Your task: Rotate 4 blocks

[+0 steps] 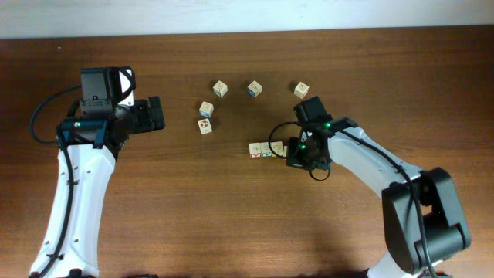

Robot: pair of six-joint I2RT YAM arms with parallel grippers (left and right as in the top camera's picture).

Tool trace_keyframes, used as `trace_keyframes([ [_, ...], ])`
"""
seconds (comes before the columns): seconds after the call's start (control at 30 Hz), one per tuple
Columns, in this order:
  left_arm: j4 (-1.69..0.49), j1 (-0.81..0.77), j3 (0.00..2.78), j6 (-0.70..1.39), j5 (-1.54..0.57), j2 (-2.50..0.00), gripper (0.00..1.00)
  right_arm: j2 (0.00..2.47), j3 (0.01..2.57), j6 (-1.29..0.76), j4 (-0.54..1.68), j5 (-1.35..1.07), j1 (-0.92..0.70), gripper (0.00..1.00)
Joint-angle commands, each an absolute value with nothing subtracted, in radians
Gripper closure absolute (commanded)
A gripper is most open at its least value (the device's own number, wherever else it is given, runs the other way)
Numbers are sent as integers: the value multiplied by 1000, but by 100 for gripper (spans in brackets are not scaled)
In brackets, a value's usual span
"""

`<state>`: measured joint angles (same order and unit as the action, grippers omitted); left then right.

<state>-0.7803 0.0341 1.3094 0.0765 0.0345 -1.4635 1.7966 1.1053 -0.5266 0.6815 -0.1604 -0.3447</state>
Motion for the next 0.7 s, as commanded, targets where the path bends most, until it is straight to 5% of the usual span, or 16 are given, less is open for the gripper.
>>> trace_keyframes([
  [0.0, -779, 35, 1322, 90, 42, -1459, 1, 1834, 1107, -532, 667, -196, -316, 96],
  [0.67, -779, 36, 1322, 90, 42, -1459, 1, 1841, 1116, -567, 654, -312, -321, 96],
])
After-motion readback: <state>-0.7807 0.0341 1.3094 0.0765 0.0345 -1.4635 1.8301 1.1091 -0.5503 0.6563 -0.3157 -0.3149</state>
